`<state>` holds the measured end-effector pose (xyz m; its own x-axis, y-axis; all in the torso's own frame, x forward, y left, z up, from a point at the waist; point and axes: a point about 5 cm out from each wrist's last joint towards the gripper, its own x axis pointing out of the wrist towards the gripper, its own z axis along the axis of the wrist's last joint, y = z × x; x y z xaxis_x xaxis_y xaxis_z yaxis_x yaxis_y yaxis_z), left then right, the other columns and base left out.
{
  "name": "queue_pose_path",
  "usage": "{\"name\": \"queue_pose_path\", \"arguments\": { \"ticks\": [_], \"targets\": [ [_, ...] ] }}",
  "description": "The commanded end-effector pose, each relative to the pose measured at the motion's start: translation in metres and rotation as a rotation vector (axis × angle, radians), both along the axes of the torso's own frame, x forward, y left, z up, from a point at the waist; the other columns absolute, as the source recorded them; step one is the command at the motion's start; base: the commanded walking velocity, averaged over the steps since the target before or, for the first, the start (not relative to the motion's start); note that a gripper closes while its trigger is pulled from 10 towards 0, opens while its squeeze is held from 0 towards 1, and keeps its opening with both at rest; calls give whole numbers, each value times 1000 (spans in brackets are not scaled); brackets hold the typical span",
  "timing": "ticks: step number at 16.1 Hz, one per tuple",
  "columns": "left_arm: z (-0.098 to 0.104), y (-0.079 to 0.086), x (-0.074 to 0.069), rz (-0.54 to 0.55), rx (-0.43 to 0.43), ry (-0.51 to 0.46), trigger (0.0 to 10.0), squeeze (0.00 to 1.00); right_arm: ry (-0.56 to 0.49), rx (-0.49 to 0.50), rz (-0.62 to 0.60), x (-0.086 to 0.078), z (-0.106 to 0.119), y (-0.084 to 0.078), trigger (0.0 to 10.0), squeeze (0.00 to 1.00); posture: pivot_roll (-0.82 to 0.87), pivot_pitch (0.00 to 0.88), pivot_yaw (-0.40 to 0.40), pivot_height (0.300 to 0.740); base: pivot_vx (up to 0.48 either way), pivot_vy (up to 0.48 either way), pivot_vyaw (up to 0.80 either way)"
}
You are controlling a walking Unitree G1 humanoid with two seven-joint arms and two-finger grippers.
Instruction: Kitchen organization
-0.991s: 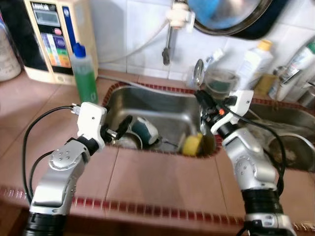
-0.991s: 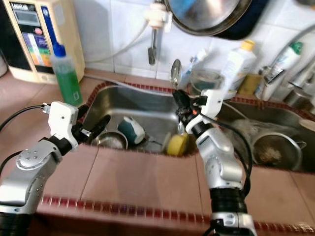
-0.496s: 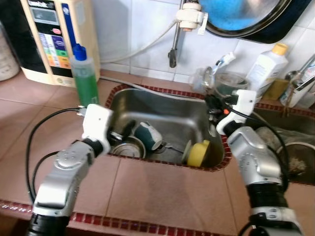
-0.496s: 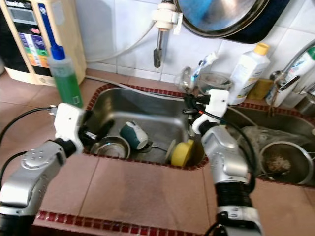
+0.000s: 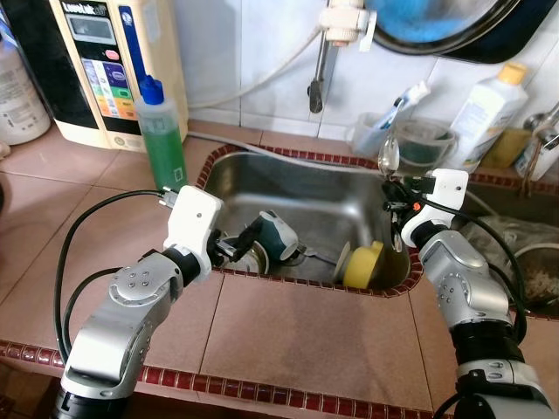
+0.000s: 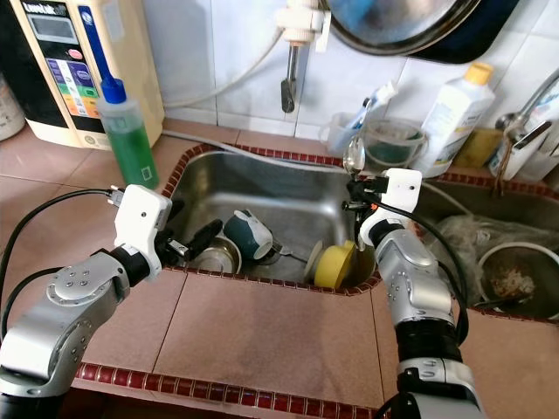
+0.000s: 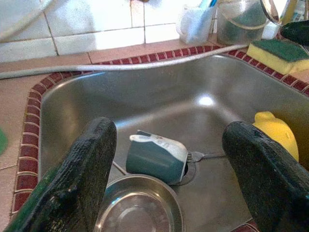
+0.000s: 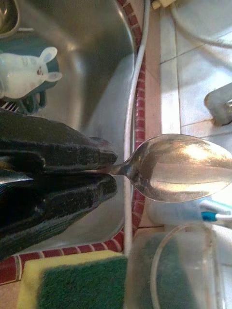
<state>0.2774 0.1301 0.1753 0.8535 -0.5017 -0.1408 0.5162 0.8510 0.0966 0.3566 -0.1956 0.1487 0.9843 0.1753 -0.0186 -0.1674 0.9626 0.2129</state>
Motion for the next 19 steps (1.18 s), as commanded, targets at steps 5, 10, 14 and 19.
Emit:
{"name": "queue_pose_path", "arguments": {
  "ticks": [5,10,14,19],
  "targets": [
    [8,-27,-20,-105,4,7,10000,0,8,-12,33,9,2,1,10000,0,2,197,-50,740,0,0,0],
    [-4,-41,-25,-37,53,28,10000,0,28,-24,98,16,-1,17,10000,0,15,240,-45,740,0,0,0],
    [-2,-48,-29,-51,54,30,10000,0,60,-37,177,17,-8,35,10000,0,17,251,-45,740,0,0,0],
    [-2,-54,-34,-64,54,28,10000,0,104,-53,210,20,-13,40,10000,0,25,251,-46,740,0,0,0]
  ]
}}
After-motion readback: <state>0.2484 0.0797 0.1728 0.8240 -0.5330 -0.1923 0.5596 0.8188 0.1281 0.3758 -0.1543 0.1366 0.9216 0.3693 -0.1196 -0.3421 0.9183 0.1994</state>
